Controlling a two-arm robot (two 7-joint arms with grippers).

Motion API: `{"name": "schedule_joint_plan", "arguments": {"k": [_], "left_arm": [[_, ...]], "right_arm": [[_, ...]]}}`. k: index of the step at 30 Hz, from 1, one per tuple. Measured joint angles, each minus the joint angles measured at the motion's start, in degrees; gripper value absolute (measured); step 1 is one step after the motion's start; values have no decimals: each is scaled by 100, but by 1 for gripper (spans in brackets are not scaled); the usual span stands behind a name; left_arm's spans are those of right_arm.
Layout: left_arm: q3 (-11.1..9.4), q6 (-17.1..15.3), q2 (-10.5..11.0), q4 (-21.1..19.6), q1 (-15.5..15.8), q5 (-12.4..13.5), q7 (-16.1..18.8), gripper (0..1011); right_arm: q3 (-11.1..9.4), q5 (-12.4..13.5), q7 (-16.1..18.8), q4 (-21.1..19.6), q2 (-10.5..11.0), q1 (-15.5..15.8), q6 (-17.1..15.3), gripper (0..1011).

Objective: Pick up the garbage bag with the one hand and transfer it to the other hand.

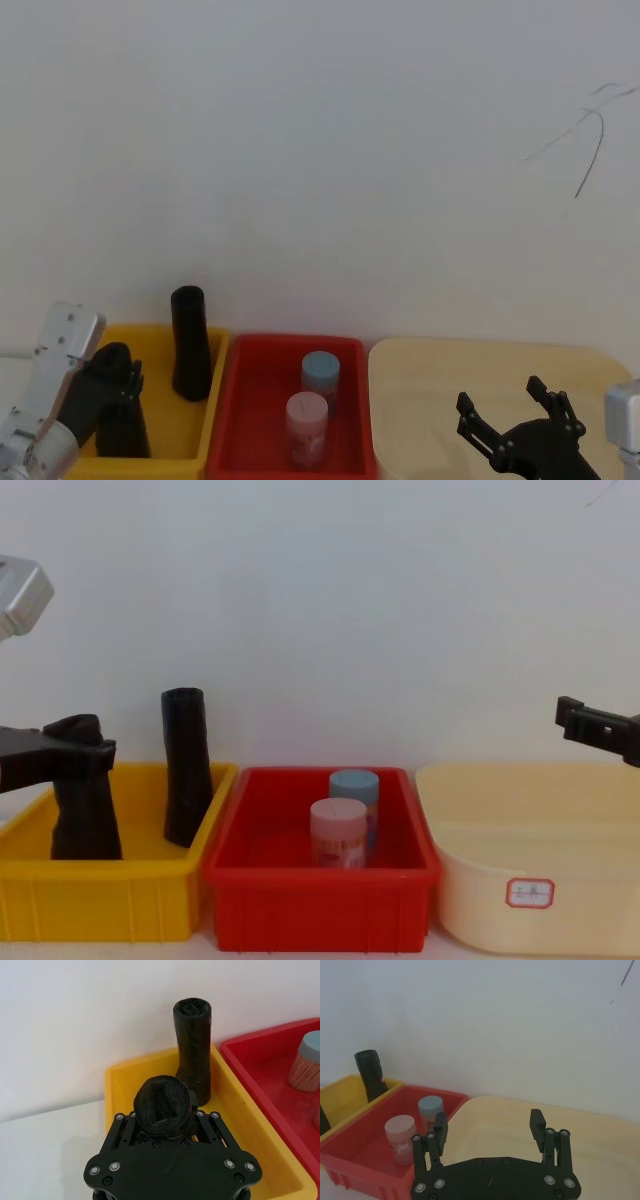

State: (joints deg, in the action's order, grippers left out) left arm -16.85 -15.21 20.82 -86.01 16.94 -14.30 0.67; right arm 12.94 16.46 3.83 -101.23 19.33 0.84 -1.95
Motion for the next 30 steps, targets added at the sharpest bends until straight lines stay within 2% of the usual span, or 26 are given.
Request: {"name": "schedule_joint_plan", "arguments": {"k": [12, 23, 30], "left_arm": [[59, 167, -26, -66, 119, -70, -247, 386], [178, 150, -84, -287, 379, -335, -619, 386], [293, 76, -164, -482, 646, -611, -931, 386]], "right_arm": [[0, 0, 0, 0, 0, 0, 0, 1001], [0, 0, 0, 0, 0, 0, 0, 1001], [0, 0, 0, 0, 0, 0, 0, 1001]]}}
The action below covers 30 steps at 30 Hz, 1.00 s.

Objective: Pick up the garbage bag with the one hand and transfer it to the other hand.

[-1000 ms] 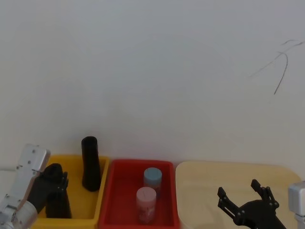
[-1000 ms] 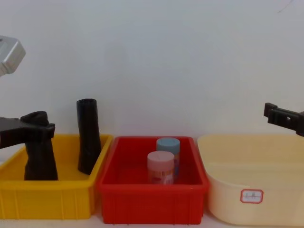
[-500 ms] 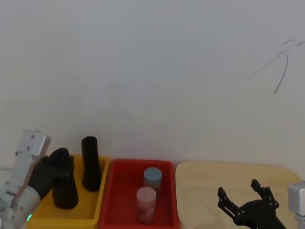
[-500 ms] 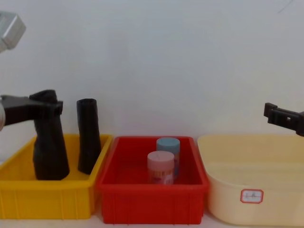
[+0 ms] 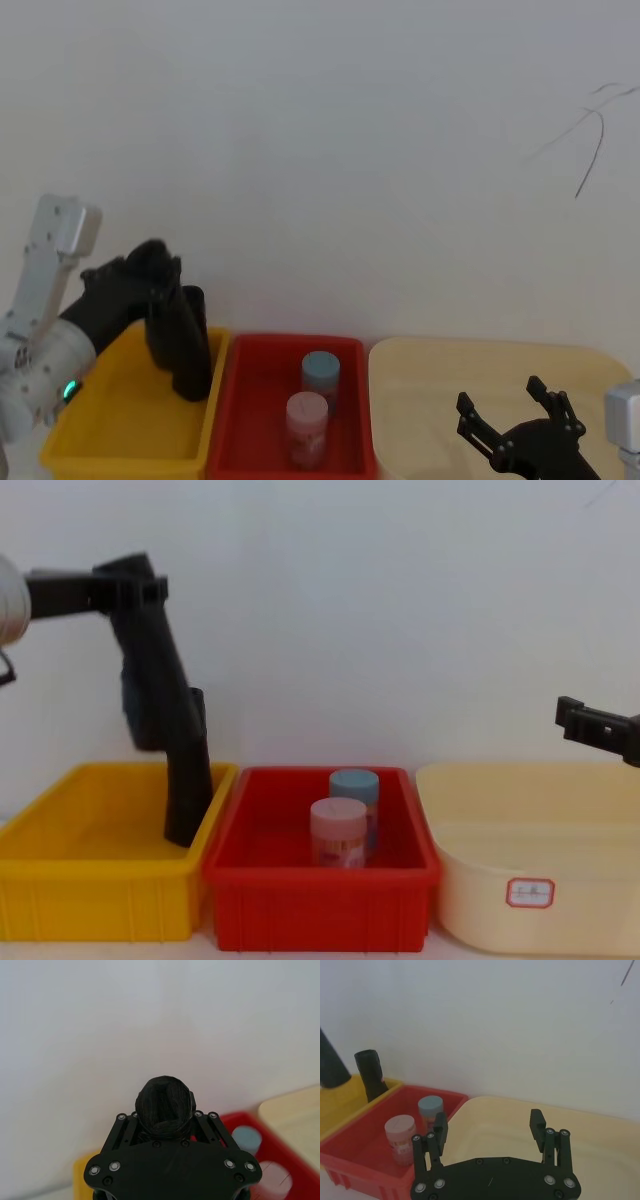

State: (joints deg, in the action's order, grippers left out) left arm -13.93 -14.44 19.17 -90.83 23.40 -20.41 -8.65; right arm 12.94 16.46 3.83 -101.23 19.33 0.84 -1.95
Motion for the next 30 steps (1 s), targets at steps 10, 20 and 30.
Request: {"name": "schedule_joint_plan", "arguments": {"k": [10, 20, 30], "left_arm": [[66, -142, -135, -205, 366, -415, -386, 386], [-76, -306, -256, -363, 622, -731, -722, 386], [-416, -434, -322, -451, 777, -820, -975, 386]], "right_arm": [[0, 0, 0, 0, 0, 0, 0, 1001], [0, 0, 0, 0, 0, 0, 0, 1001], [0, 0, 0, 0, 0, 0, 0, 1001]]}}
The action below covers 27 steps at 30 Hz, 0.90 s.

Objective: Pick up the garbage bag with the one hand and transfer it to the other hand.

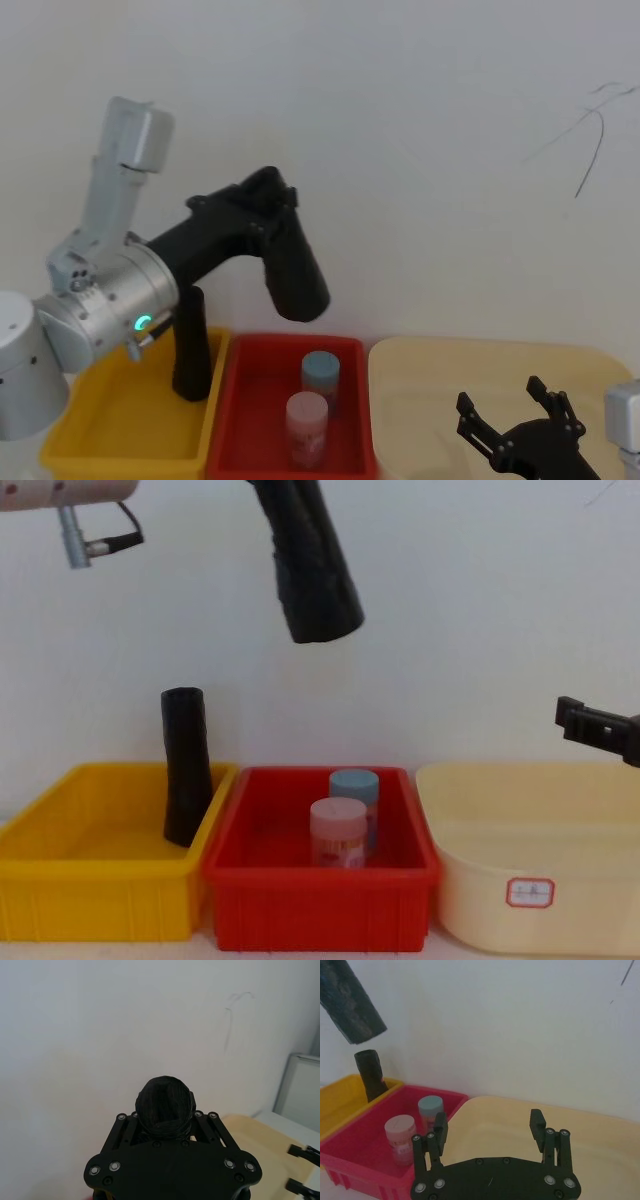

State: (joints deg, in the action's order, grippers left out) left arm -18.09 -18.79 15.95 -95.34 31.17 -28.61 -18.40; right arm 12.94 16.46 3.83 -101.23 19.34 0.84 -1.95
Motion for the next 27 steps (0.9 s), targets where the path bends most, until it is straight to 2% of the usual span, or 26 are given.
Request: {"name": "schedule_joint_plan", "arguments": {"k": [9, 19, 27], "left_arm": [[-390, -8, -58, 62, 111, 129, -85, 386], [-801, 159, -229, 340, 250, 367, -56, 386], [-962, 228, -336, 485, 313, 498, 10, 386]], "right_arm": [[0, 0, 0, 0, 0, 0, 0, 1001], [0, 0, 0, 0, 0, 0, 0, 1001], [0, 0, 0, 0, 0, 0, 0, 1001]]}}
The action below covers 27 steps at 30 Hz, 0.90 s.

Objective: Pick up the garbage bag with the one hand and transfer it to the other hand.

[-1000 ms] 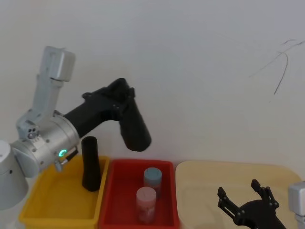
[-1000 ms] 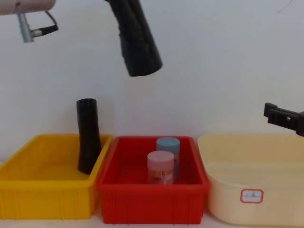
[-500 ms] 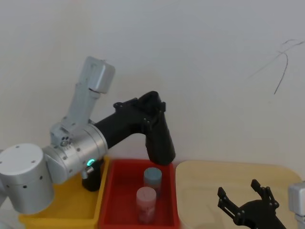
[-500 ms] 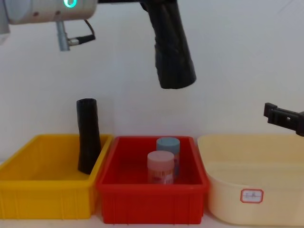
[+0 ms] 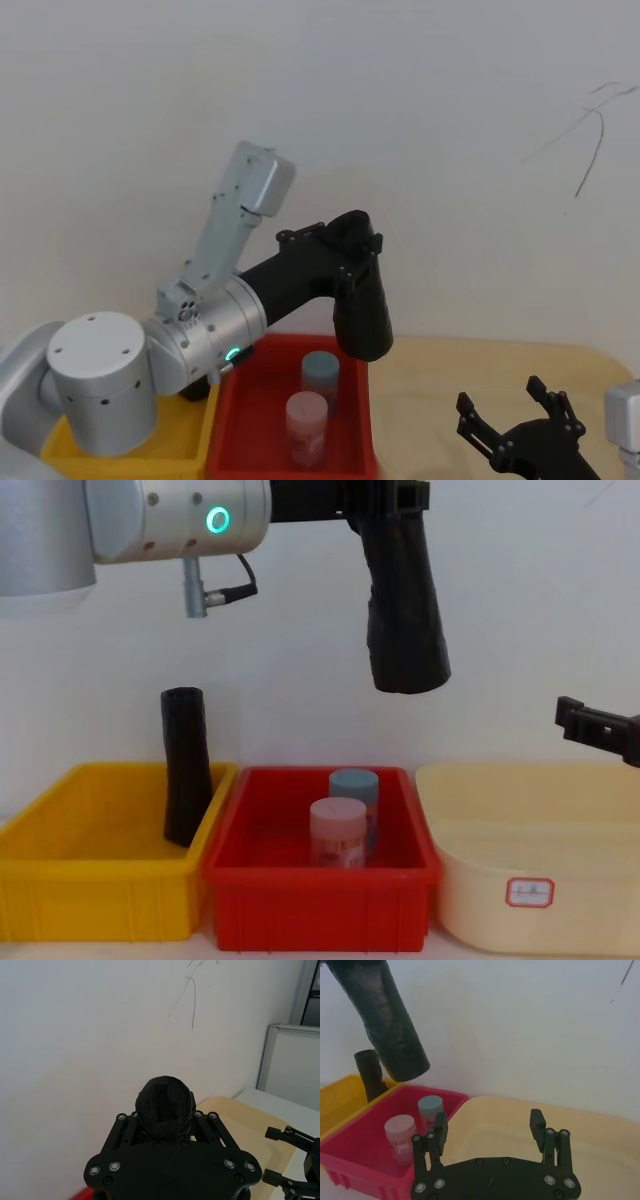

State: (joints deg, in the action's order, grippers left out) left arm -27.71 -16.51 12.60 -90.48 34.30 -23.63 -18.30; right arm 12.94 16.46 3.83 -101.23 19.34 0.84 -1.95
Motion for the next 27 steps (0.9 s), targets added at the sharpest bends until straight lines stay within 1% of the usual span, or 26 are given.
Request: {"name": "schedule_joint_plan", "arguments": {"k": [6, 12, 22, 24, 25, 27], "left_arm": [[-64, 28, -42, 57, 24, 48, 26, 386], [-110, 49, -72, 103, 43, 85, 44, 386], [-152, 66, -97, 142, 59, 117, 61, 386], [-158, 68, -101, 145, 61, 121, 63, 386], [-160, 69, -103, 147, 61, 123, 63, 386], [-163, 70, -104, 149, 62, 124, 64, 386]], "right_arm": [[0, 1, 15, 0, -1, -3, -3, 1001], [11, 55, 185, 5, 26, -46, -22, 1001], [80, 250, 735, 101, 136, -249, -54, 1001], [113, 334, 953, 157, 184, -351, -76, 1001], [113, 334, 953, 157, 184, -351, -76, 1001], [144, 401, 1128, 204, 223, -433, -95, 1001]]}}
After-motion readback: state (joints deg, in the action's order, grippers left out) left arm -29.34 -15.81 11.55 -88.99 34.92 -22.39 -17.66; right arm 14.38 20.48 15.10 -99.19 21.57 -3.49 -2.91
